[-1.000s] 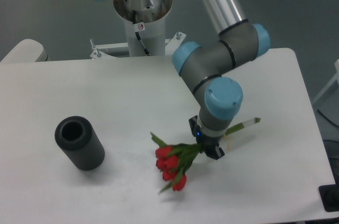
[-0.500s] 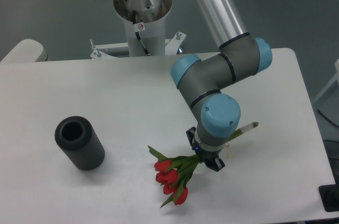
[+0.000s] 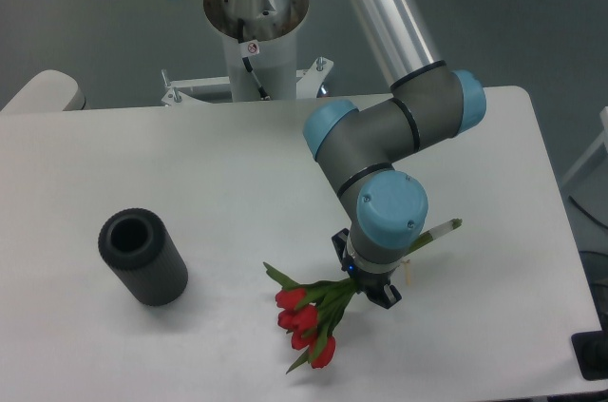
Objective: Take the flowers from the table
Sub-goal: 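Hold the lifted tulips still above the table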
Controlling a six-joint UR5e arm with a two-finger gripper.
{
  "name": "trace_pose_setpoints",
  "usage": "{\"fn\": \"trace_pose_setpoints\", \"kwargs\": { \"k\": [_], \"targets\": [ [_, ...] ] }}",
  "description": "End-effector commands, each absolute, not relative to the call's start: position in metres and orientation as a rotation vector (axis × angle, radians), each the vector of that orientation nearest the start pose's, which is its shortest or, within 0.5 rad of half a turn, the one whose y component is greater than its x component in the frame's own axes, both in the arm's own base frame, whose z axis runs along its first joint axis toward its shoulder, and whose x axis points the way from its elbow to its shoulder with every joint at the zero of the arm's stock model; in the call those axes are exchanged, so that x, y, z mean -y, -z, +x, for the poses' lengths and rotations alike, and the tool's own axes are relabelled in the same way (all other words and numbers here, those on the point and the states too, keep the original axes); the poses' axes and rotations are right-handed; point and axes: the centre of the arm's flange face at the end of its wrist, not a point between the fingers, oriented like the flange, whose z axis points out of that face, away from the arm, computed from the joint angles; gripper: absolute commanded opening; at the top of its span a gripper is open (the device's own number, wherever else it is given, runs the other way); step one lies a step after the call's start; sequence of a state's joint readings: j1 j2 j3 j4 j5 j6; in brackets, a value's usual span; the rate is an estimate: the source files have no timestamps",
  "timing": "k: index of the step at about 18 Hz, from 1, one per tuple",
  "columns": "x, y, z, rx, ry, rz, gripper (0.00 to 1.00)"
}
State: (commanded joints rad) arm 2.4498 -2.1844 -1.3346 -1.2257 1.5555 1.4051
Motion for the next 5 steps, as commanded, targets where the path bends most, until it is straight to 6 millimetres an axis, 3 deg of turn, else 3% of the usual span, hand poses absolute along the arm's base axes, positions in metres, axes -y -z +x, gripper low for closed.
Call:
{"fn": "trace_pose_setpoints", "kwargs": {
  "k": [5],
  "targets": [
    [-0.5535, -0.2613, -0.4570, -0.817, 0.059, -3.035, 0.13]
  ]
}}
